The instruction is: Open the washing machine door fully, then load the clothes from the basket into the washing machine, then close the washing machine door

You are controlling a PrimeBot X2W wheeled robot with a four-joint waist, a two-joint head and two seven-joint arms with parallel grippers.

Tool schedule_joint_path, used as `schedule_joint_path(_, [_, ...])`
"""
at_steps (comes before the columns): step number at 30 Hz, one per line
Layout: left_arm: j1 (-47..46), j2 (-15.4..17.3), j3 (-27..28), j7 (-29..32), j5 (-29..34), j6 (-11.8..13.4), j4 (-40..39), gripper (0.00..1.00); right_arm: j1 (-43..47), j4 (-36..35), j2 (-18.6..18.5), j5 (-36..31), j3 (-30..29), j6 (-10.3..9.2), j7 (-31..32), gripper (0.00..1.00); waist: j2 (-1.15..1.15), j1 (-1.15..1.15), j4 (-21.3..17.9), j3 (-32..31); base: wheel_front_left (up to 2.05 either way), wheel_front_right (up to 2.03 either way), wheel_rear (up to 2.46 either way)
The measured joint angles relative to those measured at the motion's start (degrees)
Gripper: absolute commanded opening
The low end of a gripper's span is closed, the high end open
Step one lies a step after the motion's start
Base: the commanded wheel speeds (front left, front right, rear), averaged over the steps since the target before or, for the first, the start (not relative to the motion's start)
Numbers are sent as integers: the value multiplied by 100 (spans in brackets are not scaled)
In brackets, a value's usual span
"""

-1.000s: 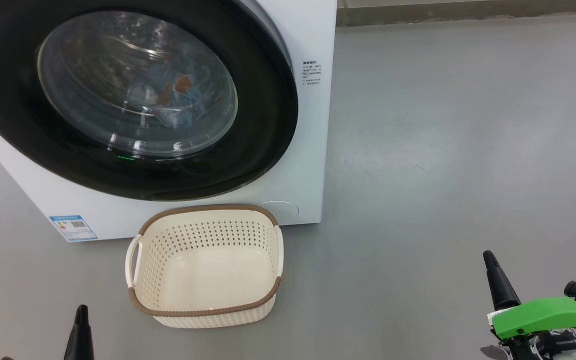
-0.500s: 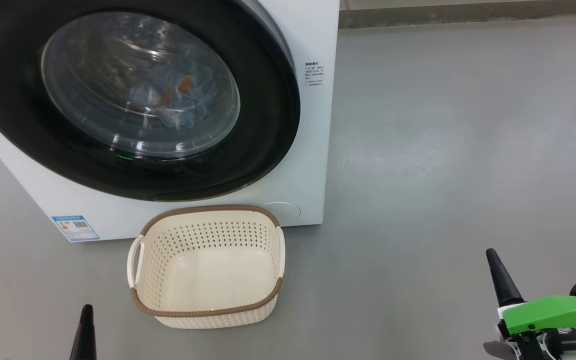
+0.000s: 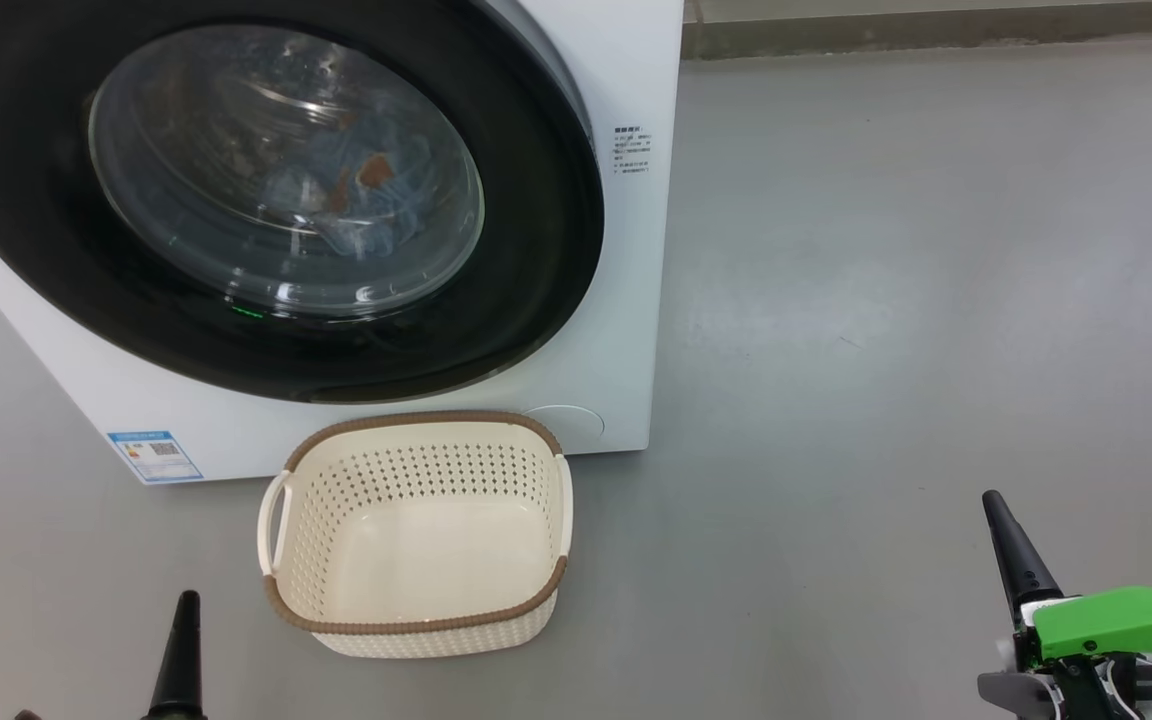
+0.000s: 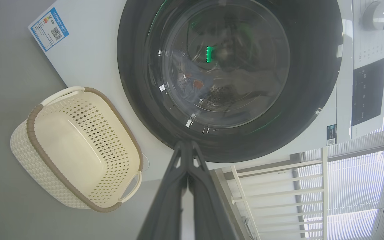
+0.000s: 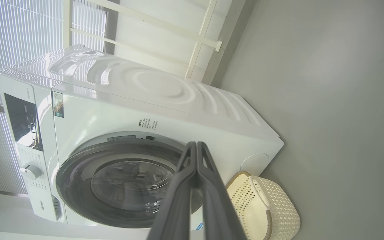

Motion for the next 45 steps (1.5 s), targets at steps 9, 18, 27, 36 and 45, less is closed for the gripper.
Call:
schedule_joint_path(9, [-28,-19,-8,137,-555,0,-40,0,0,-59,26,564,-119,0,145,0,0,0,16,-12,0,0,0])
schedule_joint_path(18, [-125,-36,-19,259,-1034,0,-69,0,-1,-118,43,978,-198,-1,283,0,0,0,31,-23,0,0,0])
schedule_joint_path(27, [-135,-46,-31,410,-1607,0,-113,0,-1,-179,109,1413,-339,-1,431,0,0,0,47,-35,0,0,0])
schedule_joint_path(36, [-140,-54,-34,410,-1651,0,-115,0,-1,-197,116,1553,-347,-2,434,0,0,0,47,-35,0,0,0])
schedule_joint_path(45, [-150,-54,-35,410,-1651,0,-116,0,-1,-197,118,1553,-347,-8,434,0,0,0,47,-35,0,0,0])
